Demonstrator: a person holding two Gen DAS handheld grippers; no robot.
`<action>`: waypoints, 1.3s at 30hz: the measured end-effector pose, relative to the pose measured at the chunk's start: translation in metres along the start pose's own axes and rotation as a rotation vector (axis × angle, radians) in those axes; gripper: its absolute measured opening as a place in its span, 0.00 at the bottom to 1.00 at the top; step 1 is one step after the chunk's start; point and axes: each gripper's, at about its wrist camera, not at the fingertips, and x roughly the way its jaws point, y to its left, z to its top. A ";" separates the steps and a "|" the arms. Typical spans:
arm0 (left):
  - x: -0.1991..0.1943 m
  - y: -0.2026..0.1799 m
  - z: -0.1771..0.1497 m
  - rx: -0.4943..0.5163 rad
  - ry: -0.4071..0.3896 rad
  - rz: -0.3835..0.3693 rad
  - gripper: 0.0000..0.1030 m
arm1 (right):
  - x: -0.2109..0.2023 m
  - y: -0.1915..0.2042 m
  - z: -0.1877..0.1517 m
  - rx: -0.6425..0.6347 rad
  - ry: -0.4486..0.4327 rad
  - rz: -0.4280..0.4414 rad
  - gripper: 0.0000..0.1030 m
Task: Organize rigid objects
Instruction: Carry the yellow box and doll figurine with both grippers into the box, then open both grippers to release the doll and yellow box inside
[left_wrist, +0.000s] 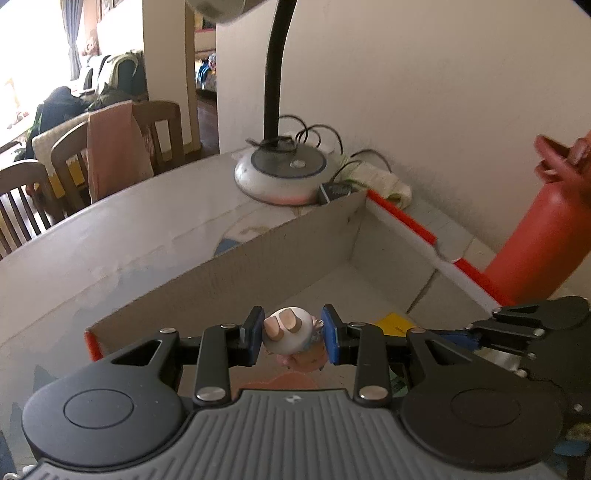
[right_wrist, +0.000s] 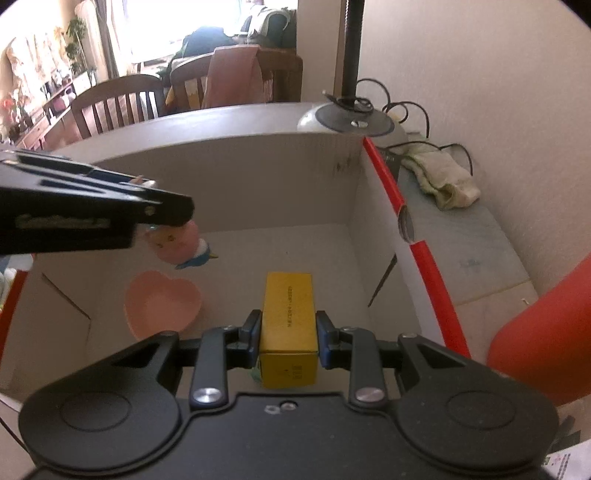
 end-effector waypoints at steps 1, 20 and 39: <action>0.005 0.000 0.000 -0.001 0.005 0.003 0.31 | 0.001 0.000 0.000 -0.002 0.007 0.003 0.27; 0.050 0.010 -0.011 -0.063 0.208 -0.037 0.31 | 0.013 0.003 -0.001 -0.029 0.055 0.050 0.28; 0.031 -0.002 -0.024 -0.011 0.265 0.006 0.60 | -0.011 -0.004 -0.009 0.021 0.024 0.085 0.38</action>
